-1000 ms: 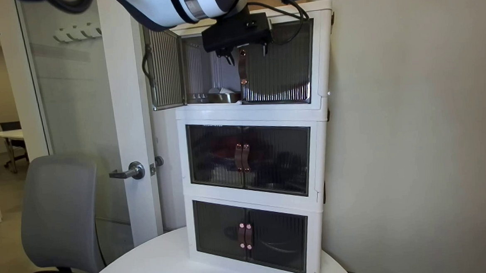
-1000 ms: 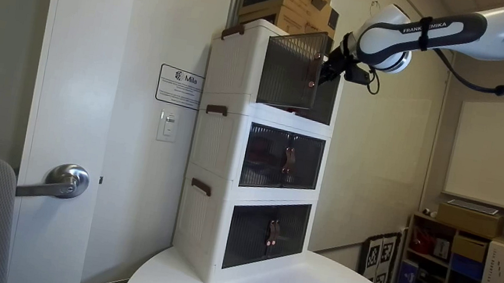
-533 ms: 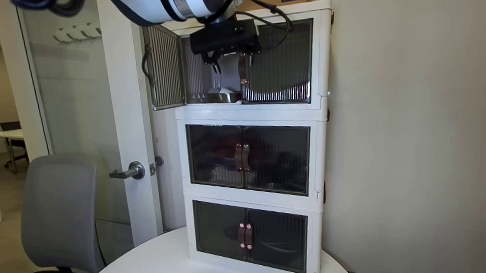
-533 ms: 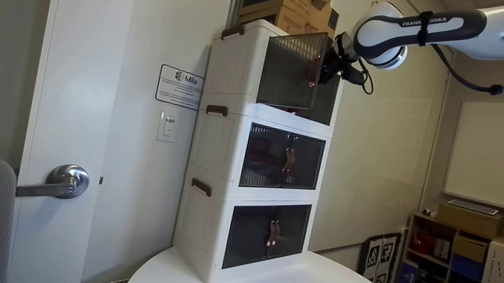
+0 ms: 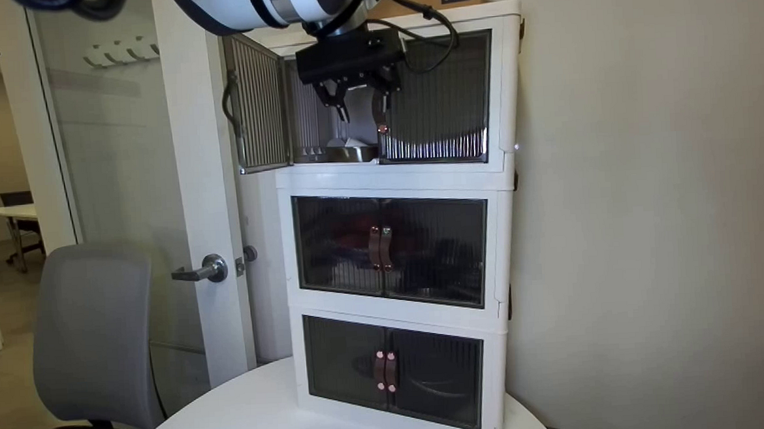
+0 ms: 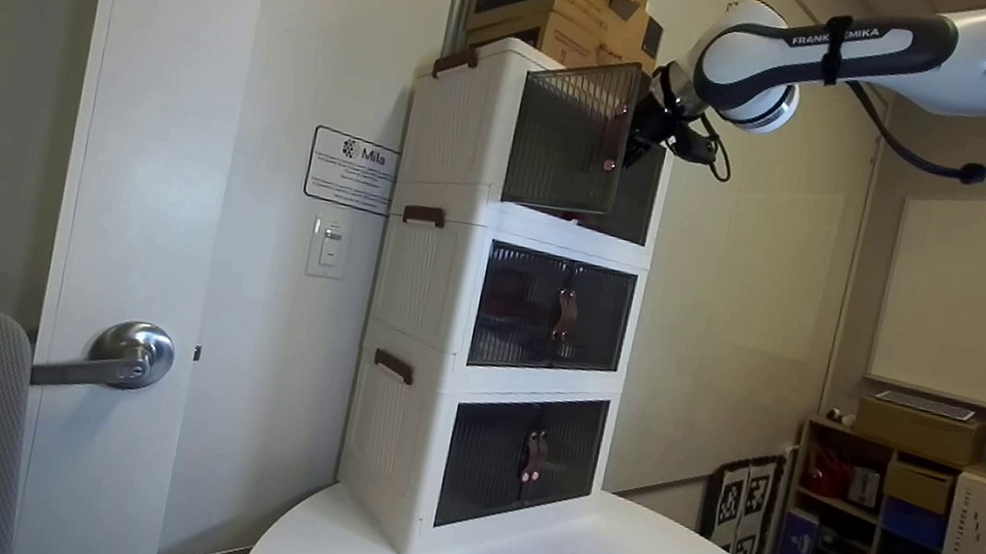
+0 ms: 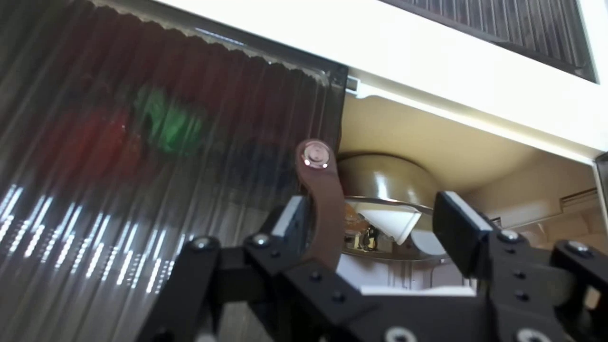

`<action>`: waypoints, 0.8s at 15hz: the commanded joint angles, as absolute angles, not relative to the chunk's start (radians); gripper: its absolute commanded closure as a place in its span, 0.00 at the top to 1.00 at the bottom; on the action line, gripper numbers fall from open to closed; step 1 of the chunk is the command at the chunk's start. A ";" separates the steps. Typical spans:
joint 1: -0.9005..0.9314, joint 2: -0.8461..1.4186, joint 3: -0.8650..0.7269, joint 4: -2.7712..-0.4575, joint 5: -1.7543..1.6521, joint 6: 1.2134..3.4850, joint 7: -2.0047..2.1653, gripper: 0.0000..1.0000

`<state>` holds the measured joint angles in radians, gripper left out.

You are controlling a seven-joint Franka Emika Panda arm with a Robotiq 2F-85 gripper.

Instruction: Open the cabinet doors

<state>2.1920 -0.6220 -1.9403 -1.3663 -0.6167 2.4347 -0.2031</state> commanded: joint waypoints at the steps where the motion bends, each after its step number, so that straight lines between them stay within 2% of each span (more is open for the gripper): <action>1: 2.177 -0.645 -1.899 -1.366 -0.609 2.432 -0.238 0.39; 5: 2.134 -0.634 -1.882 -1.384 -0.607 2.446 -0.241 0.11; 6: 2.122 -0.632 -1.876 -1.390 -0.606 2.450 -0.242 0.08; 8: 2.092 -0.627 -1.860 -1.409 -0.602 2.460 -0.241 0.03; 12: 2.013 -0.603 -1.820 -1.477 -0.589 2.503 -0.233 0.08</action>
